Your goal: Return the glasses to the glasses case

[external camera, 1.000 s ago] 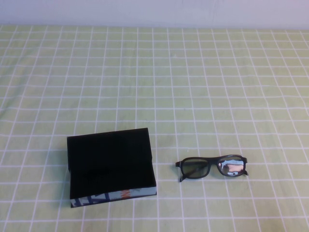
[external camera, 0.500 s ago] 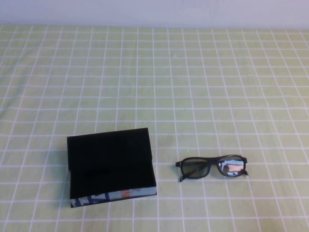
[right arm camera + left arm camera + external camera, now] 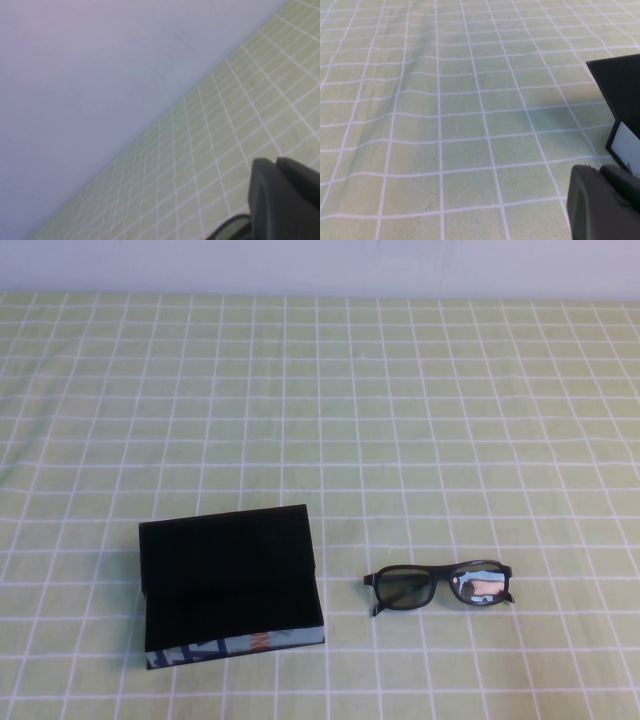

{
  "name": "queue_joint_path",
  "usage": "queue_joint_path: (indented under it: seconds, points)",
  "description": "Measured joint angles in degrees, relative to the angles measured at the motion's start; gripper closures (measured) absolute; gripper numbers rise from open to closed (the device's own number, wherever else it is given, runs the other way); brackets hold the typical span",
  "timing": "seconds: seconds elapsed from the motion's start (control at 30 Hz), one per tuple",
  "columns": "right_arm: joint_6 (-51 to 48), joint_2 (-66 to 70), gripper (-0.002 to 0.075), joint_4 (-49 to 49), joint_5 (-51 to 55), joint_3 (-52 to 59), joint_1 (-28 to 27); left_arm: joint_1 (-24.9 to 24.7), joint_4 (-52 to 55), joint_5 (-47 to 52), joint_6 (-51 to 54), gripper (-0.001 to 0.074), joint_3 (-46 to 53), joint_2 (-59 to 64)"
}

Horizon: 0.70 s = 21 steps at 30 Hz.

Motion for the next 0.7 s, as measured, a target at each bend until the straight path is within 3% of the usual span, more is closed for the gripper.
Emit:
queue_joint_path:
  seconds: [0.13,0.33,0.47,0.7]
  points:
    - [0.0,1.25,0.0737,0.94,9.13,-3.7,0.0,0.0,0.0,0.0,0.0,0.0737,0.0,0.0]
    - [-0.33,16.48,0.0737,-8.2,29.13,-18.38,0.0,0.0,0.0,0.0,0.0,0.0737,0.0,0.0]
    - [-4.5,29.02,0.0737,-13.94,43.53,-29.31,0.0,0.0,0.0,0.0,0.0,0.0737,0.0,0.0]
    - [-16.96,47.49,0.0737,-16.43,56.75,-40.81,0.0,0.0,0.0,0.0,0.0,0.0737,0.0,0.0]
